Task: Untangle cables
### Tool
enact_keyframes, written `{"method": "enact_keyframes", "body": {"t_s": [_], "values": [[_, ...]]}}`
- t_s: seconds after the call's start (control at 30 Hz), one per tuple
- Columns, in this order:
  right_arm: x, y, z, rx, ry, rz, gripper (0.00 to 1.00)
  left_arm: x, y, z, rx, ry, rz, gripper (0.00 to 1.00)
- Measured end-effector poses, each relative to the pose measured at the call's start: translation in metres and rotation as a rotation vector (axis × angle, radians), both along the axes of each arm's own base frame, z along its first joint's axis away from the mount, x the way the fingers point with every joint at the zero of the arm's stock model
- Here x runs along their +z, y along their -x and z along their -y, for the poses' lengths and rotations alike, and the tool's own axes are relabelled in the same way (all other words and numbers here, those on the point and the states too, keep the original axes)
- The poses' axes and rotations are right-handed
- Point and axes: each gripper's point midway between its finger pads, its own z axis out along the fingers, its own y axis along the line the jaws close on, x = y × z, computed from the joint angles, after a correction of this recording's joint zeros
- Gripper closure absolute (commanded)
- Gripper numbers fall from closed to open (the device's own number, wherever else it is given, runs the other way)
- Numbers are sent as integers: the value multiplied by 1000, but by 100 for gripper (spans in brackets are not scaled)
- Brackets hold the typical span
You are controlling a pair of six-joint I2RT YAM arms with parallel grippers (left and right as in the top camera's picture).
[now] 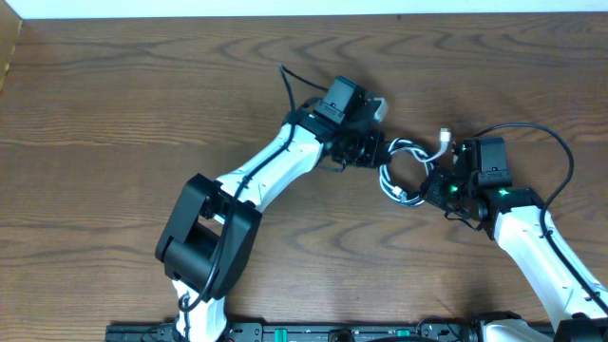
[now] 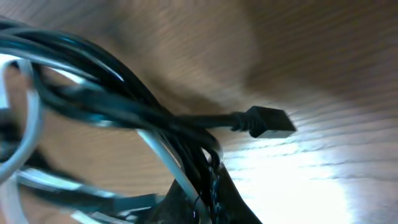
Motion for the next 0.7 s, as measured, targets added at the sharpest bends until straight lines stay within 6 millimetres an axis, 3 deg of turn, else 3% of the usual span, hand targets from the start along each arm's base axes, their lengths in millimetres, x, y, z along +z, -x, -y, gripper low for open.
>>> {"method": "enact_keyframes", "body": {"t_s": [0.13,0.3,0.4,0.53,0.7], "values": [[2,-5,7,-19,36,20,99,32,-2,10,-81,202,-7,93],[0,-7,10,-28,58,24,99,66,3,8,-187,398,-36,92],[-19,1,16,-35,94,-30,99,87,2,0,-242,502,-27,93],[-39,13,20,-30,119,-99,99,100,-4,-16,-252,565,-46,93],[-34,3,9,43,83,-36,99,99,-7,-22,-227,556,-72,92]]}}
